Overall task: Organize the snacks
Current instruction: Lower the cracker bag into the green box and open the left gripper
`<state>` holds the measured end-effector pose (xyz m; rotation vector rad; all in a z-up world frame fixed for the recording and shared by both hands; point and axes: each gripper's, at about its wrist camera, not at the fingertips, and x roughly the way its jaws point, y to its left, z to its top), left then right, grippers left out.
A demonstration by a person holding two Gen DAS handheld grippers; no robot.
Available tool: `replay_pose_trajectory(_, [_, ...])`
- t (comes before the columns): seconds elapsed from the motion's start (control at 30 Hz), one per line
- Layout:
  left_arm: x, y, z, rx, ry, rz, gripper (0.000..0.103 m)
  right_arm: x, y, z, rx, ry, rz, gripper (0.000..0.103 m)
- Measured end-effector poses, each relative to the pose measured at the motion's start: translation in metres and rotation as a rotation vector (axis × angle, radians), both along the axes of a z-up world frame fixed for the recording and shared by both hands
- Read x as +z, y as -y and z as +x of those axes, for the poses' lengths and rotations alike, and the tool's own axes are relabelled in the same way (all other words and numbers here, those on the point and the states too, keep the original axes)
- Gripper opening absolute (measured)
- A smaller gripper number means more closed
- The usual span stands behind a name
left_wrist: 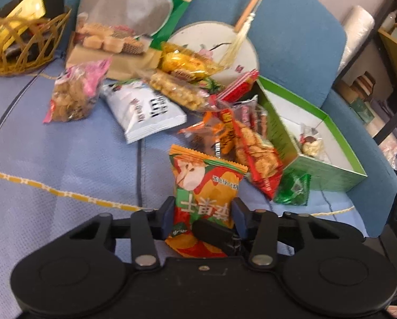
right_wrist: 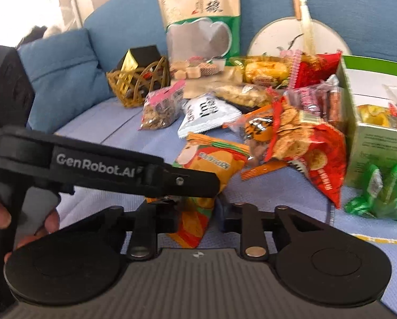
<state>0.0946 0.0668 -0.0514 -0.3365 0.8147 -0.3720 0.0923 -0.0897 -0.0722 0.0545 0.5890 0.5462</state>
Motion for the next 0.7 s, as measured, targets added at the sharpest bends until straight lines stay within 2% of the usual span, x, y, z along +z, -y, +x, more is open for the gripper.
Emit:
replay_pose_trajectory(0.13, [0.021,0.021,-0.006,-0.025,0.068,0.044,0.054,0.013,0.011,-0.01,-0.039,0.074,-0.007,0.039])
replay_pose_trajectory(0.27, [0.043,0.036,-0.005,-0.062,0.127,0.056,0.054,0.03,0.027,-0.017,-0.079,0.145,0.018,0.038])
replay_pose_trajectory(0.47, [0.067,0.067,0.014,-0.132,0.164,0.033,0.054,0.048,0.056,-0.018,-0.172,0.226,0.038,0.038])
replay_pose_trajectory(0.7, [0.086,0.125,0.041,-0.236,0.201,0.025,0.054,0.061,0.104,-0.01,-0.332,0.278,0.072,0.038])
